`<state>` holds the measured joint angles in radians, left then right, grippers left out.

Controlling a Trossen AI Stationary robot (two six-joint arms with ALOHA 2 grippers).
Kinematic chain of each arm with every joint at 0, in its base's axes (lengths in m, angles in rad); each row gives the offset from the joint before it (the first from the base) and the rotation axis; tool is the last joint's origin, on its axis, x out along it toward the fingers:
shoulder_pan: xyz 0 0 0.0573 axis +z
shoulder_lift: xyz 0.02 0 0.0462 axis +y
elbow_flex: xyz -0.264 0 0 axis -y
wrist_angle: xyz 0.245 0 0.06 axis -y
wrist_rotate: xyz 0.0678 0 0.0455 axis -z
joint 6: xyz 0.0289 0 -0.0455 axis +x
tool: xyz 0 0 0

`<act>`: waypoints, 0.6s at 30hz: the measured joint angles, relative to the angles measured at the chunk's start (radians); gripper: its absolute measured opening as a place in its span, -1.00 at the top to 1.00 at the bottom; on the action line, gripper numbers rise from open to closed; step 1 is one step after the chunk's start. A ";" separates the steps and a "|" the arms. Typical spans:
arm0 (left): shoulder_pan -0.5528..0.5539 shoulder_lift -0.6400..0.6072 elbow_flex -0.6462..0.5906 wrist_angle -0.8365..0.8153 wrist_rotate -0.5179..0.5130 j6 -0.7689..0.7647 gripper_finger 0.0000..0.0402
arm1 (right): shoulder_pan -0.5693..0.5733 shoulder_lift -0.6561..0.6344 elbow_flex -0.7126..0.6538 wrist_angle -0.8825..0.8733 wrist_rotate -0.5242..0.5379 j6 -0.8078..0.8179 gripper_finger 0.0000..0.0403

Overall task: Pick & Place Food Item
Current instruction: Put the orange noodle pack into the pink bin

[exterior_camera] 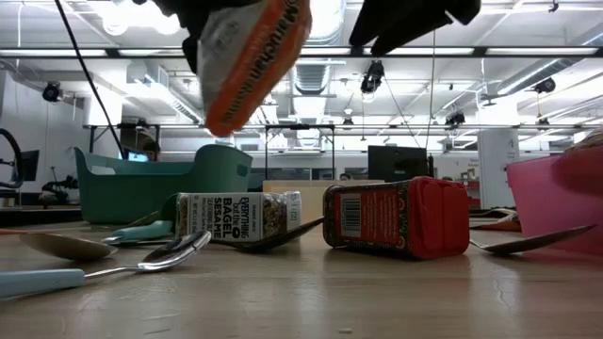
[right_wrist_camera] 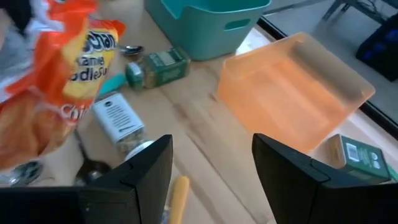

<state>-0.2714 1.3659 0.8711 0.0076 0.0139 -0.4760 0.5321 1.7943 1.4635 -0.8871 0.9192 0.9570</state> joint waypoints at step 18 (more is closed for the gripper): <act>0.032 -0.002 0.000 0.013 -0.202 0.087 1.00 | -0.006 -0.019 0.129 0.019 -0.090 -0.155 -0.09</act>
<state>-0.2394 1.3640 0.8715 0.0203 -0.1881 -0.3890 0.5262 1.7756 1.5921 -0.8677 0.8287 0.8024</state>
